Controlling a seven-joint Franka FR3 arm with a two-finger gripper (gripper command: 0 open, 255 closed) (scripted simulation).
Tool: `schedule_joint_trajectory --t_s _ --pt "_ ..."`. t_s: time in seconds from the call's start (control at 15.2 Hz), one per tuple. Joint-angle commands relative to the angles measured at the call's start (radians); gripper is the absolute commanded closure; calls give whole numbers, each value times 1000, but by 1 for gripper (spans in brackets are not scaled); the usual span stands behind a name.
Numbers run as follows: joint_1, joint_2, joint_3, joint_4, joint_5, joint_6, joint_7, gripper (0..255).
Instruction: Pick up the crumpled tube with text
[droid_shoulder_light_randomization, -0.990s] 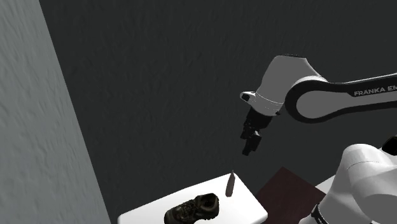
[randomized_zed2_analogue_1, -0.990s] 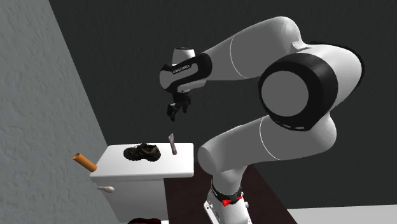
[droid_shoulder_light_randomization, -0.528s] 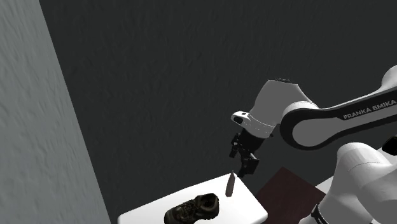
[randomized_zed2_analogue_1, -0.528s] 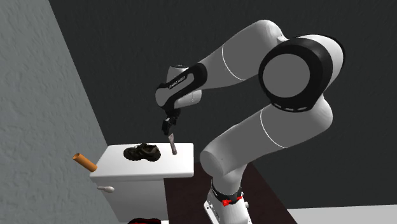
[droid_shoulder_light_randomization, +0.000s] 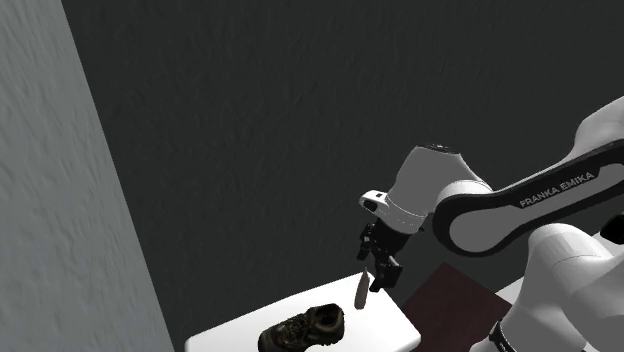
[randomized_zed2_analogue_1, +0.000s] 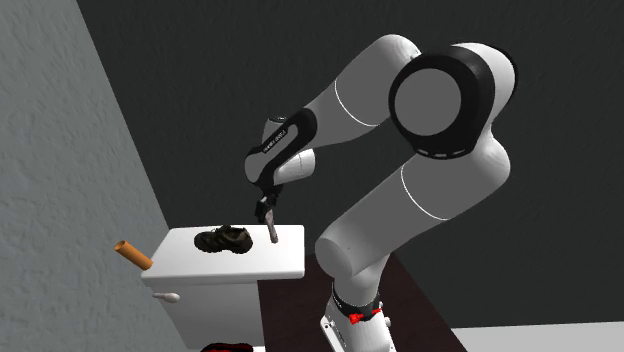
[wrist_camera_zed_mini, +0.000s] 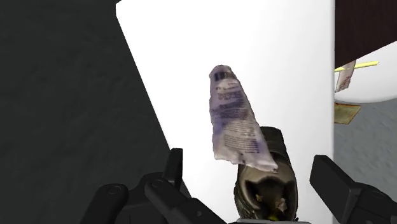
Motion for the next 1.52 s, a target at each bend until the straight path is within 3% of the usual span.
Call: schedule_joint_trajectory --t_s 0.0,0.59,1.45 --pt "1 6 -1 -3 1 10 -2 255" --pt "0 5 -2 -2 0 8 -4 255" --pt "-27 -143 12 98 -33 -240 35 255"
